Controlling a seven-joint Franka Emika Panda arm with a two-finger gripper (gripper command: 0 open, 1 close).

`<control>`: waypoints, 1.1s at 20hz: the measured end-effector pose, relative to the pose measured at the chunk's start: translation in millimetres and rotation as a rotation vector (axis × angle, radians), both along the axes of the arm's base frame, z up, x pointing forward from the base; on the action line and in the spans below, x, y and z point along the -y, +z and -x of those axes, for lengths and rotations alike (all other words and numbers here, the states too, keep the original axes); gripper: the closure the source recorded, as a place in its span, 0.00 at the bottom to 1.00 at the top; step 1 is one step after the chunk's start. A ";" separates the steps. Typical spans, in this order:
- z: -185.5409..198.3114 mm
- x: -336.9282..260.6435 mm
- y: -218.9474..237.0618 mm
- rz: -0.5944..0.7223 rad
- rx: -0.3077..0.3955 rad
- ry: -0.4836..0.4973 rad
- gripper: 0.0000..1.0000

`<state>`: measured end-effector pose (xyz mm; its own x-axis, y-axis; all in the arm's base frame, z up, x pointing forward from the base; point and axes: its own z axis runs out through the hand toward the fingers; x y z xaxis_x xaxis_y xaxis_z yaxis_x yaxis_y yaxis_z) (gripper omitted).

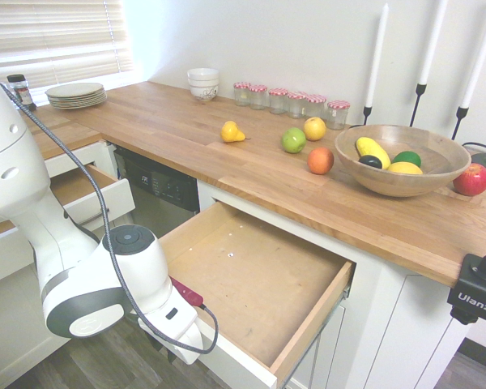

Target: Close the drawer

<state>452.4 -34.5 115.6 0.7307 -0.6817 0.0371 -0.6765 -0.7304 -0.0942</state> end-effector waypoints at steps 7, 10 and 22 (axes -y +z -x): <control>0.0 2.9 0.4 -0.002 0.006 -0.002 1.00; -0.7 5.2 0.3 0.004 0.021 -0.001 1.00; -42.1 11.0 -1.0 -0.001 0.095 0.005 1.00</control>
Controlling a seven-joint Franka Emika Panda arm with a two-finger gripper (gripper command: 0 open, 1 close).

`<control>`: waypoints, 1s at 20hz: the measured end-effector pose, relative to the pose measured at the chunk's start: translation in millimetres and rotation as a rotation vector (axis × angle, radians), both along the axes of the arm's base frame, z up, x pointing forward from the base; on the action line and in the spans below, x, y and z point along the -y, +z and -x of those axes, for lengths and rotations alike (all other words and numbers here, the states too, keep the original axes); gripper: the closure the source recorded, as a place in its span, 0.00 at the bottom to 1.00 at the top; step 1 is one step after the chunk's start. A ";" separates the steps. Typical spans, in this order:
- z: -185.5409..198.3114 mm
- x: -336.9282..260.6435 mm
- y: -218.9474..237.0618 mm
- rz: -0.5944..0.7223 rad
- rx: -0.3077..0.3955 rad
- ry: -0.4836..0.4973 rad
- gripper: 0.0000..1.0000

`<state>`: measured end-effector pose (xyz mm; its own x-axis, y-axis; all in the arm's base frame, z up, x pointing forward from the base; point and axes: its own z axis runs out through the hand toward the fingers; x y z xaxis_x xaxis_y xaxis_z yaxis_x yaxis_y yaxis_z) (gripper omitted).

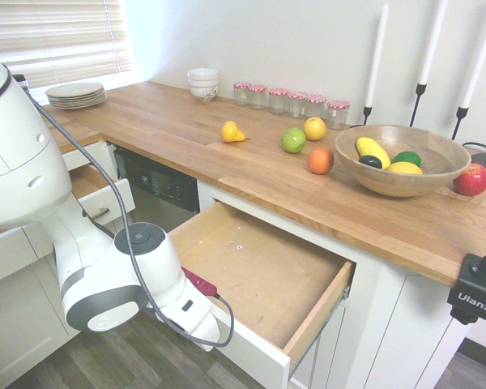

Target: Close the drawer

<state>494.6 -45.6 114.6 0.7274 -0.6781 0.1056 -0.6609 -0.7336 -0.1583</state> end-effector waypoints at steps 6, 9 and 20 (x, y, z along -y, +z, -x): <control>-52.2 8.3 1.6 -0.018 0.005 -0.001 1.00; -81.4 8.2 3.0 -0.024 0.011 0.006 1.00; -163.5 2.6 7.1 -0.006 0.026 -0.003 1.00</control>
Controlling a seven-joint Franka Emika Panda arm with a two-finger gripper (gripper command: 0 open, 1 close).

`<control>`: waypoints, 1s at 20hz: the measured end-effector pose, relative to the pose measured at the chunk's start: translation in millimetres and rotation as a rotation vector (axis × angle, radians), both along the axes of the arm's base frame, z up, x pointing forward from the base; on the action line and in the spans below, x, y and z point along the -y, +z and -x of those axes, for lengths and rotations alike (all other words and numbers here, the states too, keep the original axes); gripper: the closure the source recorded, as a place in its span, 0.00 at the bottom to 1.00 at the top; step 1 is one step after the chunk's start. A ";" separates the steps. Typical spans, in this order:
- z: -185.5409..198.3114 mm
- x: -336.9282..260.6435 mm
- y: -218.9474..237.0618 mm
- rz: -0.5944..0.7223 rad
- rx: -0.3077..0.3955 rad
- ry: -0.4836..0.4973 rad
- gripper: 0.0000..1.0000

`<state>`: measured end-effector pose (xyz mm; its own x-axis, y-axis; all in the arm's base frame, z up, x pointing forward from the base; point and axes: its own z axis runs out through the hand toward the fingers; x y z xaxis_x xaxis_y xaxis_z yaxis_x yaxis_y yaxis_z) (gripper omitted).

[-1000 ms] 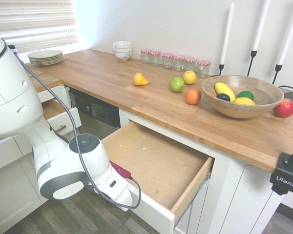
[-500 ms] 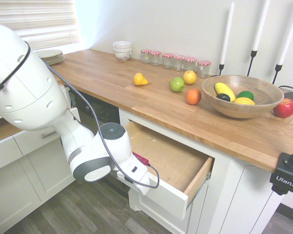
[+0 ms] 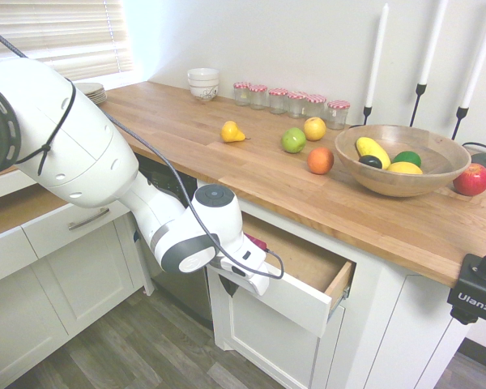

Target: Close the drawer

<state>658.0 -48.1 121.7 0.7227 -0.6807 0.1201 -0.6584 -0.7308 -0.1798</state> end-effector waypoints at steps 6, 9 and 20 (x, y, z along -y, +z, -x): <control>-41.5 -0.1 -2.2 0.005 -0.002 -0.015 1.00; -62.7 0.7 -2.2 0.009 -0.002 -0.022 1.00; -98.5 1.3 -18.3 -0.001 -0.022 -0.043 1.00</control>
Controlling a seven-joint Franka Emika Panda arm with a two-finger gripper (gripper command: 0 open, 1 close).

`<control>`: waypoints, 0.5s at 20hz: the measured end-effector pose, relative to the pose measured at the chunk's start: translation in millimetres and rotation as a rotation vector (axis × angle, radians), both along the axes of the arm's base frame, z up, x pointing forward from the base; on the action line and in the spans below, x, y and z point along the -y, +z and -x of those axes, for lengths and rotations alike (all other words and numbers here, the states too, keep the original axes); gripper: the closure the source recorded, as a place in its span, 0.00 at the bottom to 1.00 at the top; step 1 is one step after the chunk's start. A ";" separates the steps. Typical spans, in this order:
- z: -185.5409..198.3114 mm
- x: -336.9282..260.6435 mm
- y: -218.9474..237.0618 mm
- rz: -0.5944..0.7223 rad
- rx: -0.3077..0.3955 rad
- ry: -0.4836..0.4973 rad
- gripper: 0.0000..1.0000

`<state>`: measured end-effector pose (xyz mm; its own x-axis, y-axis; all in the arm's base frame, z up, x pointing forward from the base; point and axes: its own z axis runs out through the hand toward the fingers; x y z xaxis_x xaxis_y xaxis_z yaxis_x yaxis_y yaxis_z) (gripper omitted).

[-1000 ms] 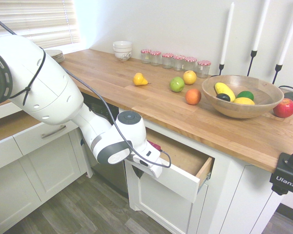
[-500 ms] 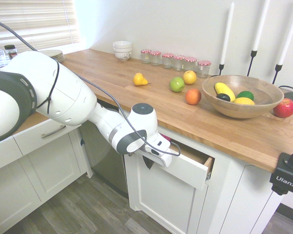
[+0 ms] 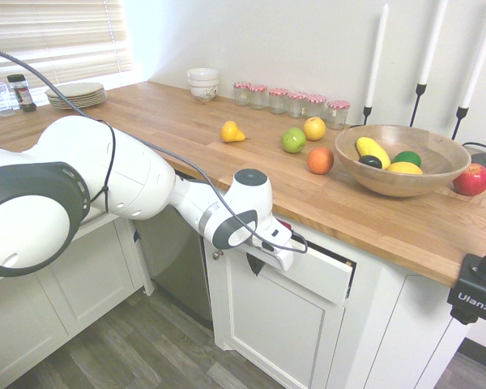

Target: Close the drawer

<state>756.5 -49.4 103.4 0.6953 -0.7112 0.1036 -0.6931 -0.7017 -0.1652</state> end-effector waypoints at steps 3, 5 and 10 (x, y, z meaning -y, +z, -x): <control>0.0 2.0 -0.2 -0.001 -0.002 -0.003 1.00; 0.0 3.2 -0.1 -0.001 -0.001 -0.004 1.00; 3.2 5.5 13.7 -0.001 -0.009 -0.007 1.00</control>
